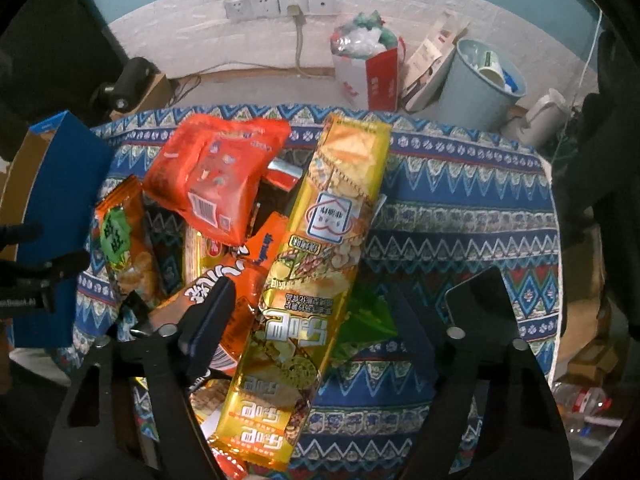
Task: Organize snacks
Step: 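Grasp the green-labelled orange bag with left tool while right tool grasps gold stick snack, then lift and carry the orange bag with left tool while right tool carries gold stick toward box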
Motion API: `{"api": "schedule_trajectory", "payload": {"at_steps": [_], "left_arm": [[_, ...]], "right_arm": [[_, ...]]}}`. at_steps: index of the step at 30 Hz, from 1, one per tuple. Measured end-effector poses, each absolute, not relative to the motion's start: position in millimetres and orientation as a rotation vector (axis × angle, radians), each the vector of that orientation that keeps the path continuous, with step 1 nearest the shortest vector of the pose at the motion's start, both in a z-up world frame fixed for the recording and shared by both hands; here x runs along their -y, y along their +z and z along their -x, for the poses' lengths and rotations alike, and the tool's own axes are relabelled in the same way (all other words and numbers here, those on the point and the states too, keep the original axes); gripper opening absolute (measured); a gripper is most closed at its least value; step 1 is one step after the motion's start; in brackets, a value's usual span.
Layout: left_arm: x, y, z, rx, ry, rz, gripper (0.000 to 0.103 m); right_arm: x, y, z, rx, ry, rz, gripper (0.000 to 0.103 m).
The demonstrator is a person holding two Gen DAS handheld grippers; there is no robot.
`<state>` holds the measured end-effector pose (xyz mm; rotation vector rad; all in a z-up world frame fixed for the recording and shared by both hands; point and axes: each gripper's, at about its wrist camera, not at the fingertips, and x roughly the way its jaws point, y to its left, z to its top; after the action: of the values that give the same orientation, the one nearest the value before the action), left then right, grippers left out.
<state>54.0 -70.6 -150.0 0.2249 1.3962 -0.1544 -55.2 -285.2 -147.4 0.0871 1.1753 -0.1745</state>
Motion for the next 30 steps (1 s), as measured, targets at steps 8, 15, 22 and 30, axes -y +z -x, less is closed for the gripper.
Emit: {"api": "schedule_trajectory", "payload": {"at_steps": [8, 15, 22, 30], "left_arm": [[79.2, -167.1, -60.4, -1.447, -0.131, -0.207, 0.101], [84.1, -181.2, -67.0, -1.492, -0.111, -0.188, 0.101], [83.1, -201.9, -70.3, -1.549, -0.078, -0.126, 0.101], [92.2, -231.7, -69.5, -1.59, -0.073, -0.085, 0.101]], "right_arm": [[291.6, -158.3, 51.9, -1.183, -0.128, -0.094, 0.032], [299.1, -152.3, 53.7, -1.142, -0.13, -0.056, 0.029], [321.3, -150.6, 55.2, -1.126, -0.186, -0.063, 0.03], [327.2, -154.3, 58.7, -1.128, -0.177, -0.074, 0.03]]}}
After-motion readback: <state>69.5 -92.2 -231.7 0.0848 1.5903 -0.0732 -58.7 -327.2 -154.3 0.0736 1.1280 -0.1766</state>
